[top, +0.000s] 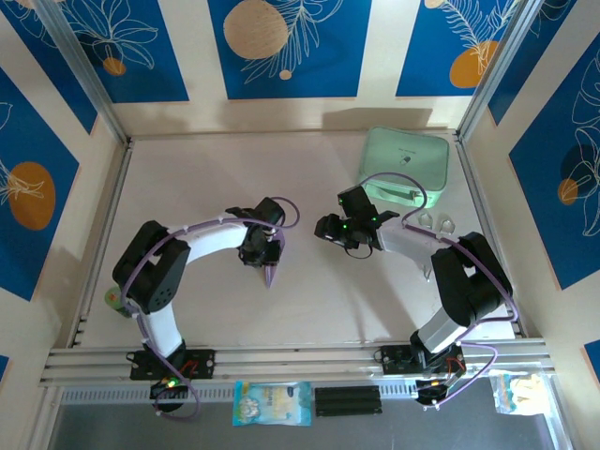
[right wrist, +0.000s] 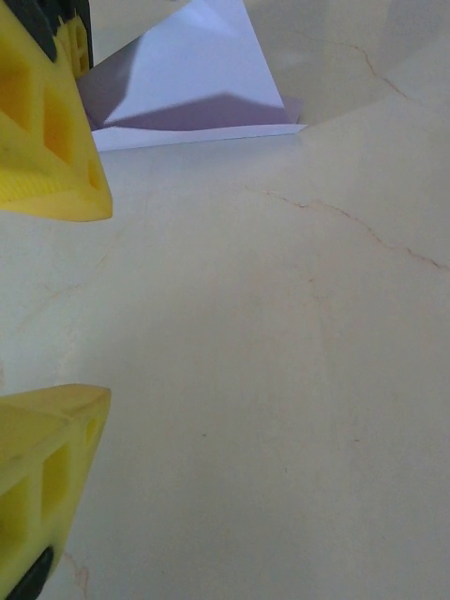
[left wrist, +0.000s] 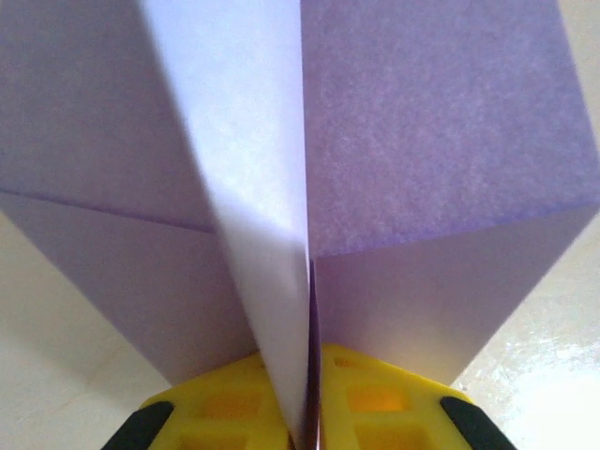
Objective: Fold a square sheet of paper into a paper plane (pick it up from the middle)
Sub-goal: Move the paper plane to the top-center of the table.
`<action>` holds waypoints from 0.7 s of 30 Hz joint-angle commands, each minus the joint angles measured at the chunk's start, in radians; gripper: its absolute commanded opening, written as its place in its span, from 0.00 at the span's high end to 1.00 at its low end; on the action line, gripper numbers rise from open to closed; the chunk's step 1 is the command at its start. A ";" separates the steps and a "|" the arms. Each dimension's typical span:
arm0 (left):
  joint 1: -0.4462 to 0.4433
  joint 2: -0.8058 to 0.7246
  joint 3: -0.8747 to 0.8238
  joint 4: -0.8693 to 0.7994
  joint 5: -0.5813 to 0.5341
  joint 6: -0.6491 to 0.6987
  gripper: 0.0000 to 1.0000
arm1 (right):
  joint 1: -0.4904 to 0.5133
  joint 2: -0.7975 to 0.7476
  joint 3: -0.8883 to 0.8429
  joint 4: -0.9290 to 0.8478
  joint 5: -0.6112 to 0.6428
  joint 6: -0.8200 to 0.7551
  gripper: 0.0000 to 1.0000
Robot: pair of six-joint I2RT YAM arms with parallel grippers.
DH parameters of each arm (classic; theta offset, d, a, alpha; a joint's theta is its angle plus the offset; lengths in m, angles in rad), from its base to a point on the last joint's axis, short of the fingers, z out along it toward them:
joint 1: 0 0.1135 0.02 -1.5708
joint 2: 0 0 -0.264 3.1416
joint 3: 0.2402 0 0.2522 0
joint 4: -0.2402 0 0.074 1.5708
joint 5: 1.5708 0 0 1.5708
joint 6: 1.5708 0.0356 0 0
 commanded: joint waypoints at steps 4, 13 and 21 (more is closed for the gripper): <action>-0.011 0.036 0.025 -0.003 0.014 -0.028 0.84 | -0.003 0.009 -0.009 -0.006 -0.015 0.009 0.51; -0.028 0.071 0.041 -0.015 -0.019 -0.051 0.91 | -0.003 0.000 -0.007 -0.011 -0.005 0.006 0.51; -0.004 -0.004 0.138 -0.064 -0.170 0.005 1.00 | -0.009 -0.084 -0.015 -0.048 0.087 -0.038 0.39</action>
